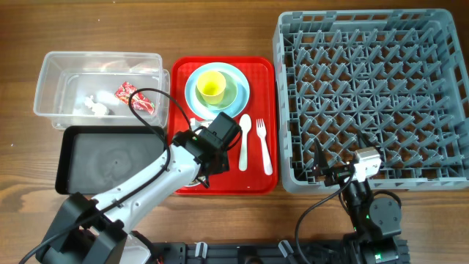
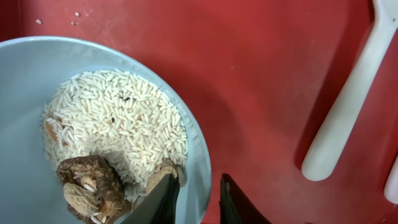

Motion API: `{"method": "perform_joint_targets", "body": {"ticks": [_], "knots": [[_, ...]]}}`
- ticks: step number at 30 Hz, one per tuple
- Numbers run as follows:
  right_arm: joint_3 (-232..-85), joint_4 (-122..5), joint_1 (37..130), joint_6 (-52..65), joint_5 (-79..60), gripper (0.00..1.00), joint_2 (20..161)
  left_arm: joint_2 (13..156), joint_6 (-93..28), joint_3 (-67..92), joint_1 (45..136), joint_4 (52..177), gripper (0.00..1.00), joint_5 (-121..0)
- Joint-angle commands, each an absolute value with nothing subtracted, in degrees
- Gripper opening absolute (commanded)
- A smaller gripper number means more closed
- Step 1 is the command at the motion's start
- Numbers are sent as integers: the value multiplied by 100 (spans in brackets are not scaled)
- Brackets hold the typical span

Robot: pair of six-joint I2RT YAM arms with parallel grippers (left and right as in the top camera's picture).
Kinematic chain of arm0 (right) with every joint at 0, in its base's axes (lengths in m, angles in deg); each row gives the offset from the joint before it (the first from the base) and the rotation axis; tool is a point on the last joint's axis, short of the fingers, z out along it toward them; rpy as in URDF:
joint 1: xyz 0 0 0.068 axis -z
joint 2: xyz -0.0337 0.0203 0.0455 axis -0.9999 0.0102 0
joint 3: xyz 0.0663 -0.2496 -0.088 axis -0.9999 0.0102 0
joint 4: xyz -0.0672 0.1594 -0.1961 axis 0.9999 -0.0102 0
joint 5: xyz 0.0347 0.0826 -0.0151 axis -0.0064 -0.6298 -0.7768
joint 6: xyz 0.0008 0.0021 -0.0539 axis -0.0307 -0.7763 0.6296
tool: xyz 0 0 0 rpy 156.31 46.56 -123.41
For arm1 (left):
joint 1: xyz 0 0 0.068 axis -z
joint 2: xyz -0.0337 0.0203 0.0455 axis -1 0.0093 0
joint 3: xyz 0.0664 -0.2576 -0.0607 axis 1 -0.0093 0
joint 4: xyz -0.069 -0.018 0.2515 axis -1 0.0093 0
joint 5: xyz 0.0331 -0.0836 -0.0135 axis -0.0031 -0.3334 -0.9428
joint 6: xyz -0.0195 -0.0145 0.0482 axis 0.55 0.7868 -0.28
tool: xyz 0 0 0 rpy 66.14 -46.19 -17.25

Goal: Sort waste into correct bins and load items into the dishwasher rack
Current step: 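Move the left gripper to the rim of the blue bowl and grasp it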

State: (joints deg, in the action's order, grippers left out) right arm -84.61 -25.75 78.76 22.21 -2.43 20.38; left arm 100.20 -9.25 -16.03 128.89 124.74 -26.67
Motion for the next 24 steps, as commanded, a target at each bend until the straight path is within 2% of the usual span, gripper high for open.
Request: {"method": "perform_joint_targets", "body": {"ticks": [1,24], "knots": [[-8455,-2549,7900,2254,-267,100,2029,10042,-969,-1662,13035,12441,23,-2592],[-8455,-2549,7900,2254,-267,100,2029,10044,-969,-1721,13249,12356,16,-2271]]}}
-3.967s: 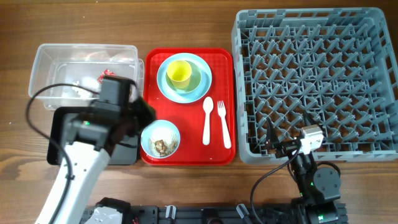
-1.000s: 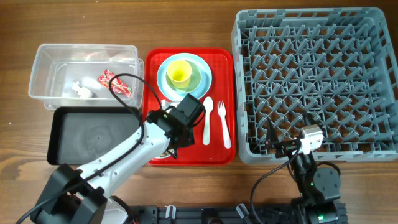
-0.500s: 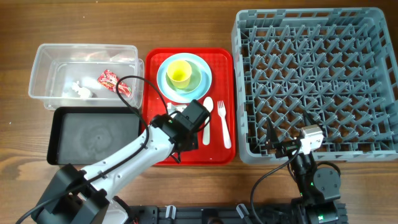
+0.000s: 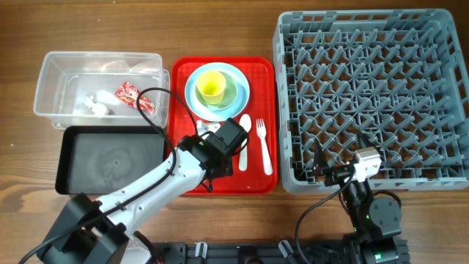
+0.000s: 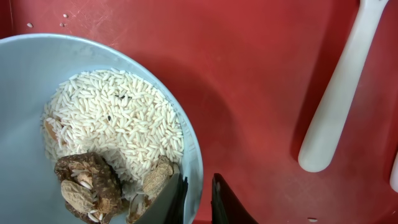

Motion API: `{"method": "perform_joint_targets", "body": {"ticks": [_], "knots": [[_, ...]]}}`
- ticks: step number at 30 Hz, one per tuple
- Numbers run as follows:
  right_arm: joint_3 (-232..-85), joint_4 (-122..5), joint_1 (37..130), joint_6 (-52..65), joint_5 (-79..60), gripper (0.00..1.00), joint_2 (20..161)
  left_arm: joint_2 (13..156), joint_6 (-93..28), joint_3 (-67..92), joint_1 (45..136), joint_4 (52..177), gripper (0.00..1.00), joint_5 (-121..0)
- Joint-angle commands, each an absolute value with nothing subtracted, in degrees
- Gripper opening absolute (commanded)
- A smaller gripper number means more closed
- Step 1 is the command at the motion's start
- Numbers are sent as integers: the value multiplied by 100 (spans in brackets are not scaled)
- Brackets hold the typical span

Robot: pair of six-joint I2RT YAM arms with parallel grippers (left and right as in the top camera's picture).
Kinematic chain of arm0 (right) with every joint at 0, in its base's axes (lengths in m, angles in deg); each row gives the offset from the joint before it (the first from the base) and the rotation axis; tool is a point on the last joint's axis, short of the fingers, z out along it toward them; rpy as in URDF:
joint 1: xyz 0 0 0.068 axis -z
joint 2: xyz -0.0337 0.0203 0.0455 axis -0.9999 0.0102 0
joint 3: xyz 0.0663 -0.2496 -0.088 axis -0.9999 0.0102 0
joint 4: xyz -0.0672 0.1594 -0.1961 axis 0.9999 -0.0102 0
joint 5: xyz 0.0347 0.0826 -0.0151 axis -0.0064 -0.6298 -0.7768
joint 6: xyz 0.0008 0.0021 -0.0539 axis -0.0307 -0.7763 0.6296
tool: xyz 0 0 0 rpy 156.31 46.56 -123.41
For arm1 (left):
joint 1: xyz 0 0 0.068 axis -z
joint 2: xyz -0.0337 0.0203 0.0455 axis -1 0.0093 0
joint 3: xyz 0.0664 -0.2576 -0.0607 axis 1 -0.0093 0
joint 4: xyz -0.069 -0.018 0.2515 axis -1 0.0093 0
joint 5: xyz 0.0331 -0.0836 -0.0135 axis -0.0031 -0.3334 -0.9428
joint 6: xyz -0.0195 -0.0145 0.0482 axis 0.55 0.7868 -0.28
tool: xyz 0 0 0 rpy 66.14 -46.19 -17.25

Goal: Sort waste into correct bins and load items into the dishwasher rack
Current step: 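Move the left gripper to the rim of the blue bowl and grasp it, then lift the blue bowl and carry it left over the black tray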

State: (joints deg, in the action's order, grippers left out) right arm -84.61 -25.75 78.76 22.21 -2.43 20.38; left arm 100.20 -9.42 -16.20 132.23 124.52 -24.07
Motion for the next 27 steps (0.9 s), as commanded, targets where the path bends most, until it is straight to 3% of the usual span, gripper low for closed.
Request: {"method": "perform_joint_targets", "body": {"ticks": [1,13,14,27], "knots": [[-8455,-2549,7900,2254,-267,100,2029,10044,-969,-1771,13249,12297,16,-2271],[-8455,-2549,7900,2254,-267,100,2029,10042,-969,-1966,13243,11964,9,-2271],[-8455,-2549,7900,2254,-267,100,2029,10042,-969,-1966,13245,11960,4,-2269],[-8455,-2549,7900,2254,-267,100,2029,9338,-1148,-1118,13227,12327,4,-2289]]}}
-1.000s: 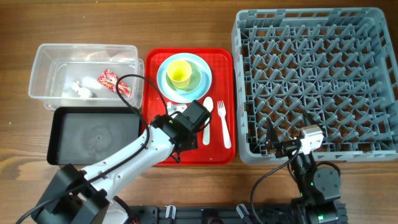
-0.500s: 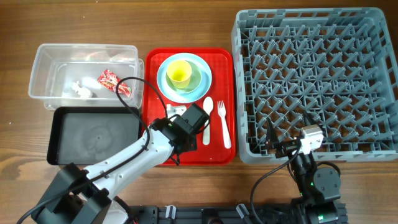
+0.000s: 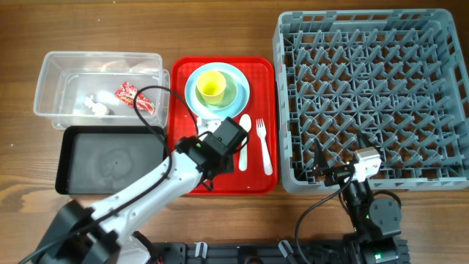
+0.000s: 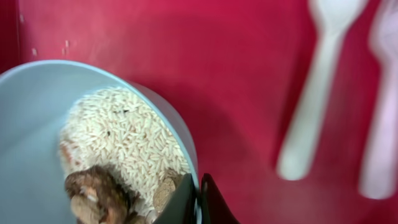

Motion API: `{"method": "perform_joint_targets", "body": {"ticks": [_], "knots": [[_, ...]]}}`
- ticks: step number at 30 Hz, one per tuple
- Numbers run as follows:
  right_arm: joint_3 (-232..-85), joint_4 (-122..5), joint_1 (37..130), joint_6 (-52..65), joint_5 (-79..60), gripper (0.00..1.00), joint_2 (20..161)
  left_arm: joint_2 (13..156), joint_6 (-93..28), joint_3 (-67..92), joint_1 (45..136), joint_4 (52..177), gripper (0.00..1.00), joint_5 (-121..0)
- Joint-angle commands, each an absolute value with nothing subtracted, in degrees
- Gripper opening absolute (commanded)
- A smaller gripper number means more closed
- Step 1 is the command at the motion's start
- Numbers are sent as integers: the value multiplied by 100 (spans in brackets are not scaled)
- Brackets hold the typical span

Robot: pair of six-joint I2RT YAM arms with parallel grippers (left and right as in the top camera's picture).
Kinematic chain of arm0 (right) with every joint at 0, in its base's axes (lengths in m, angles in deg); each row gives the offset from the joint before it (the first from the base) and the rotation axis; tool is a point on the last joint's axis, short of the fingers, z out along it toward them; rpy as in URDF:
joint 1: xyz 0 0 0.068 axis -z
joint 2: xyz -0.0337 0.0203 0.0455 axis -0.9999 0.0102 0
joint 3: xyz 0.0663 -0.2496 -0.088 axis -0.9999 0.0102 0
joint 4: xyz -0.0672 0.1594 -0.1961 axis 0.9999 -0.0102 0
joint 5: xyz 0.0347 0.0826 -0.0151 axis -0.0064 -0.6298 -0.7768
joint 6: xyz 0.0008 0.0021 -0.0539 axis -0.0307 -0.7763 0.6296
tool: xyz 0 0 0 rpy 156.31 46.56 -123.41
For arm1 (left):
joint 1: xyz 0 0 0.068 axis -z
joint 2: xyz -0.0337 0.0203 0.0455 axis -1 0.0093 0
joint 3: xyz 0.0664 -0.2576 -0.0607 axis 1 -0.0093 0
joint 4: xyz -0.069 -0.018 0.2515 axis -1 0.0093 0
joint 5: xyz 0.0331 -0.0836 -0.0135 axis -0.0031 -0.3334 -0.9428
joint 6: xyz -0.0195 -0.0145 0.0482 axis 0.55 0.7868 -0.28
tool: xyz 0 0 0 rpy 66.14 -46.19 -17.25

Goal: Sort waste into correct bins and load items into the dishwasher rack
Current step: 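Lift the blue bowl and carry it left over the black tray, then tilt the bowl to dump the rice scraps onto the black tray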

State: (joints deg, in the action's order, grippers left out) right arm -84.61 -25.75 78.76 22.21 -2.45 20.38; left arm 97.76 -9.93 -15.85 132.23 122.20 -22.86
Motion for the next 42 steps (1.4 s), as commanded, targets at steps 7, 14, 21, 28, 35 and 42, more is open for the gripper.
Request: {"method": "perform_joint_targets", "body": {"ticks": [7,14,21,28,35,42], "knots": [[-8455,-2549,7900,2254,-267,100,2038,8799,-1303,-504,12615,13169,4,-2291],[-8455,-2549,7900,2254,-267,100,2038,8274,-1786,-383,11134,13630,4,-2632],[-8455,-2549,7900,2254,-267,100,2038,8235,-2634,-403,9059,13685,4,-4319],[-8455,-2549,7900,2254,-267,100,2038,8248,-3098,-838,7184,13208,4,-5891],[-8455,-2549,7900,2254,-267,100,2038,8340,-3139,-1496,6085,12428,4,-6903],[-8455,-2549,7900,2254,-267,100,2038,8375,-3139,-2093,5184,11755,4,-7991]]}}
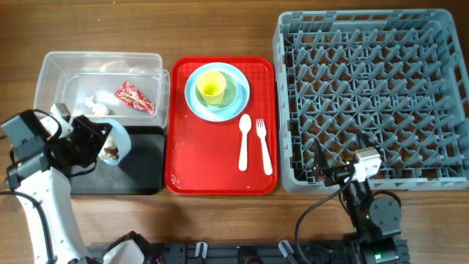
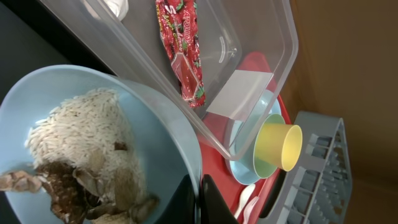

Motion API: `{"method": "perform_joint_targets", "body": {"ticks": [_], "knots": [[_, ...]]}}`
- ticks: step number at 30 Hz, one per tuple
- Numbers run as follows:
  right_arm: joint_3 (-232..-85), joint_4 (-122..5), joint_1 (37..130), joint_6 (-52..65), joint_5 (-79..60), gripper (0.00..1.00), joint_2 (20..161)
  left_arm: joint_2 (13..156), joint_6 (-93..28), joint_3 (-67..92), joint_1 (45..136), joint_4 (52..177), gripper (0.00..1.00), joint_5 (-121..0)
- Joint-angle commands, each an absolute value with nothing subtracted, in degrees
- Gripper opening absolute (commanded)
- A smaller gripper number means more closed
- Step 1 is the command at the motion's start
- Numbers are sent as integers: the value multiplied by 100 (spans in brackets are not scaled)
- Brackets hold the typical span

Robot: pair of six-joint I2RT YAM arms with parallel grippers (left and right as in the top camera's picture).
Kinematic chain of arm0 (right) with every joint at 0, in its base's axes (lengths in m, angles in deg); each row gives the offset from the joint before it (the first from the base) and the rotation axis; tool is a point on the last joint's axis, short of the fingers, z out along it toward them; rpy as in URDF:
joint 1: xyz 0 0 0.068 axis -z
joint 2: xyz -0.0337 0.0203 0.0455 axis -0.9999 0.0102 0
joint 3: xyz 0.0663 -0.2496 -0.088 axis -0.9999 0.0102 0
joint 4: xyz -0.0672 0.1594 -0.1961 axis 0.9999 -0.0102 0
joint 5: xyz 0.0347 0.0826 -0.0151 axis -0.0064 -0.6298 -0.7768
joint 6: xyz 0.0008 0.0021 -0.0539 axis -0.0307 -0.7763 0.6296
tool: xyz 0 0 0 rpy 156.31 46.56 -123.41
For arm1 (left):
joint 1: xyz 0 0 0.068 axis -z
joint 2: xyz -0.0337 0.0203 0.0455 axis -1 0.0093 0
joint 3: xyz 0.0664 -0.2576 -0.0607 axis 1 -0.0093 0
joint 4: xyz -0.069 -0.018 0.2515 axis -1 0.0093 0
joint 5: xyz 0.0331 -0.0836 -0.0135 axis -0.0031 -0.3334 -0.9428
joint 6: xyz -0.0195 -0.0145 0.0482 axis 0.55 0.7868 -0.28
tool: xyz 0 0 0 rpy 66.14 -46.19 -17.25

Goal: Sort waste into correct bins and load items into the dishwasher rack
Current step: 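Tilt the bowl to dump the rice scraps onto the black tray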

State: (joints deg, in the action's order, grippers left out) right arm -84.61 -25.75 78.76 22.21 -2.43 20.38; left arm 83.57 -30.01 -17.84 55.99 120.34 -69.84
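My left gripper (image 2: 198,202) is shut on the rim of a light blue bowl (image 2: 168,134) holding rice and brown scraps (image 2: 81,162). In the overhead view that bowl (image 1: 117,144) hangs tilted over the black tray (image 1: 143,163), left of the red tray (image 1: 220,172). On the red tray stand a yellow cup (image 1: 211,85) in stacked green and blue dishes, plus a white spoon (image 1: 243,139) and fork (image 1: 264,143). The grey dishwasher rack (image 1: 374,92) lies at the right. My right gripper (image 1: 344,174) rests low by the rack's front edge; its jaws cannot be made out.
A clear plastic bin (image 1: 99,84) behind the black tray holds a red wrapper (image 1: 134,97) and white crumpled scraps (image 1: 94,108). The bin's wall passes close above the held bowl in the left wrist view.
My left gripper, shut on the bowl's rim over the red tray, now holds the bowl tilted over the black tray at the left. The right arm stayed put.
At first my left gripper stood open astride the bowl's rim on the red tray. Its jaws then narrowed around the rim, and closed on it. Now the bowl is off the red tray and over the black tray, near the clear bin.
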Motion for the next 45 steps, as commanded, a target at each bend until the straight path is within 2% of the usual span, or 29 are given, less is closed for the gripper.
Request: {"method": "perform_joint_targets", "body": {"ticks": [1,8,15,20,30,45], "knots": [[-8455,-2549,7900,2254,-267,100,2038,8375,-3139,-2176,5086,11661,4,-8155],[-8455,-2547,7900,2254,-267,100,2038,8392,-3176,-2849,4305,10887,4,-9353],[-8455,-2549,7900,2254,-267,100,2038,8593,-3441,-3017,3763,10692,4,-10682],[-8455,-2549,7900,2254,-267,100,2038,8810,-3524,-3026,3449,10686,4,-10819],[-8455,-2549,7900,2254,-267,100,2038,9109,-3854,-3164,2869,10705,4,-11884],[-8455,-2549,7900,2254,-267,100,2038,9109,-3718,-3164,2758,10832,4,-12328]]}}
